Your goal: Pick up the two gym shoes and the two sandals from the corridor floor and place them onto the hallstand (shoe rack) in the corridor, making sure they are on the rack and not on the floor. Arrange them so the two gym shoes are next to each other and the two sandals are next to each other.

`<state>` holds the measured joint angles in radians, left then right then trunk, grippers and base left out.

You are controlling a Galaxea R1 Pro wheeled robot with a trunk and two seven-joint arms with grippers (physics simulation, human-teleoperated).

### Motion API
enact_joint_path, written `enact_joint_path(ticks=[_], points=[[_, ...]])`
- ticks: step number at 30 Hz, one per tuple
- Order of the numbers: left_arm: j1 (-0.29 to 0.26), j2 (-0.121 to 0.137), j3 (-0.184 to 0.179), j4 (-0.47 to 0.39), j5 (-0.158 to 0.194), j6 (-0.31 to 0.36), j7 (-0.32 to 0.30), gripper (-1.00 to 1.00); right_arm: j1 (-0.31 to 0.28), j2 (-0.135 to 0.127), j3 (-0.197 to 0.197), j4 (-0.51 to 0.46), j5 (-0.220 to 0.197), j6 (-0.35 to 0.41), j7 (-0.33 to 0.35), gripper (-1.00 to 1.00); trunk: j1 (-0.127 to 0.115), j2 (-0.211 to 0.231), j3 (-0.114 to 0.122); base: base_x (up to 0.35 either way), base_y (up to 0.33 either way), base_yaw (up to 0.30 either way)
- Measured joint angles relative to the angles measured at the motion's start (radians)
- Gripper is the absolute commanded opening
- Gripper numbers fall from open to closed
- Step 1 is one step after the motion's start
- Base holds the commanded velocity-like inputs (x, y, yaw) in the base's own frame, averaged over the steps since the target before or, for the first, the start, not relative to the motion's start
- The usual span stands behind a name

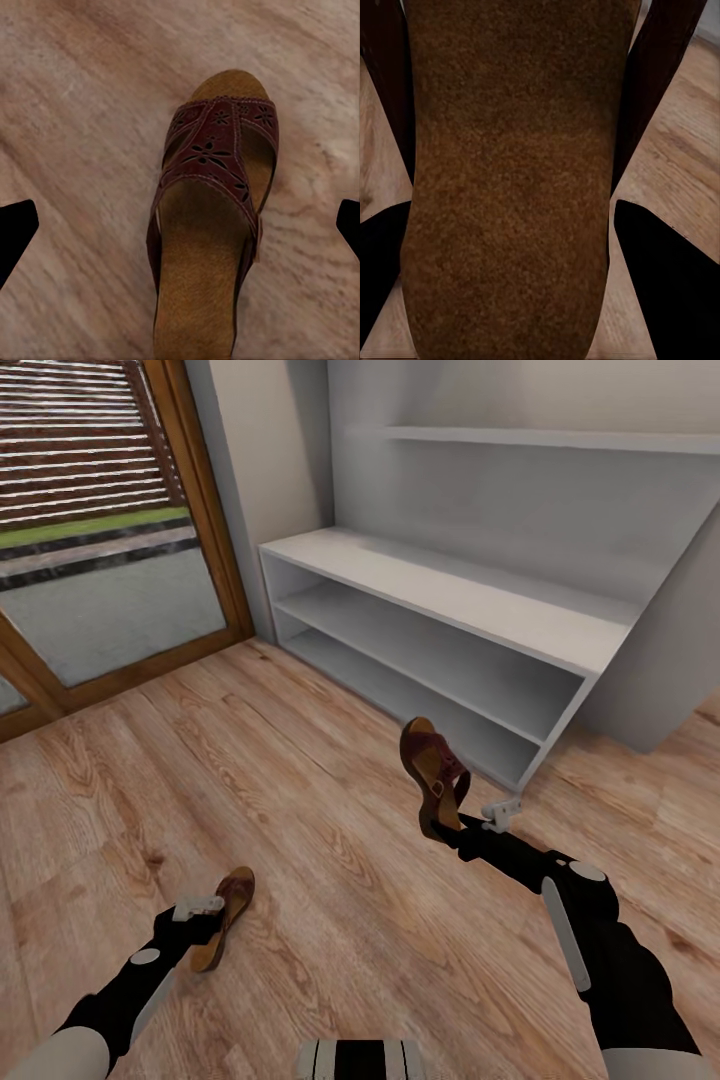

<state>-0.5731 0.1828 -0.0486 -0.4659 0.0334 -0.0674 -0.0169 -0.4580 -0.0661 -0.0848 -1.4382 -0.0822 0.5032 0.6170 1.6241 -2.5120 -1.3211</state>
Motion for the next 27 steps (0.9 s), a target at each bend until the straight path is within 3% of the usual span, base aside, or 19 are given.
enact_joint_path(ticks=[12, 21, 27], points=[[0.000, -0.007, -0.006, -0.001, 0.001, -0.001, 0.000, 1.00, 0.000, 0.000, 0.000, 0.000, 0.000, 0.000, 0.000, -1.00, 0.005, -0.003, -0.065, 0.000, 0.000, 0.000], [0.000, -0.007, -0.007, -0.001, 0.000, -0.077, -0.002, 1.00, 0.000, 0.000, 0.000, 0.000, 0.000, 0.000, 0.000, -1.00, 0.009, -0.005, -0.114, 0.000, 0.000, 0.000], [-0.001, -0.006, -0.004, -0.001, 0.000, -0.091, -0.005, 1.00, 0.000, 0.000, 0.000, 0.000, -0.002, 0.000, 0.000, -1.00, 0.009, -0.005, -0.118, 0.000, 0.000, 0.000]])
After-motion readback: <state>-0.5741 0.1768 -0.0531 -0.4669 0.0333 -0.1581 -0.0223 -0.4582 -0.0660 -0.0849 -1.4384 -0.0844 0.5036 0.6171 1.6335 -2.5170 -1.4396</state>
